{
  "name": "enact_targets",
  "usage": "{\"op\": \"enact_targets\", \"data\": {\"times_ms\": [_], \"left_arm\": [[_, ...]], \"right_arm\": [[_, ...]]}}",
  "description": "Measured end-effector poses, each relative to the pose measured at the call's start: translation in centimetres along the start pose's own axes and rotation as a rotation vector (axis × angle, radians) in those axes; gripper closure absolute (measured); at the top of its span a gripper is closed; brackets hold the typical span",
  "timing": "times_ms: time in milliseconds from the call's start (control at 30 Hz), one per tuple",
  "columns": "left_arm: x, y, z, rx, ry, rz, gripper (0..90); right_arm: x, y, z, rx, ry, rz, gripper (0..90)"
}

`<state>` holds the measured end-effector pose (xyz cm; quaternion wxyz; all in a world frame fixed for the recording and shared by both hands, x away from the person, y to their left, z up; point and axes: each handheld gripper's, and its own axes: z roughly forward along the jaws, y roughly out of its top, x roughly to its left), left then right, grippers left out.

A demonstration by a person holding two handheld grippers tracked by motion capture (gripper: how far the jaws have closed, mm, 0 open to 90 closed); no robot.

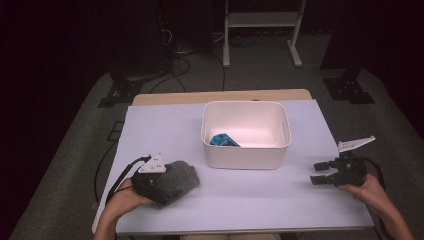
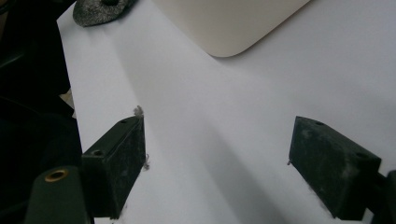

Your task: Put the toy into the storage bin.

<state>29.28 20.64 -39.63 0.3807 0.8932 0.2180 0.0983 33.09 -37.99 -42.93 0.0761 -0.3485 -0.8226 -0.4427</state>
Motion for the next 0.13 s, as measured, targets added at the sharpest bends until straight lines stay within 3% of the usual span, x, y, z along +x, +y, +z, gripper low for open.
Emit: {"op": "enact_targets", "data": {"times_ms": [133], "left_arm": [[0.08,0.05,0.01,-0.003,0.001,-0.004,10.0]], "right_arm": [[0.10,-0.83,0.37,-0.015,0.010,0.004,17.3]]}}
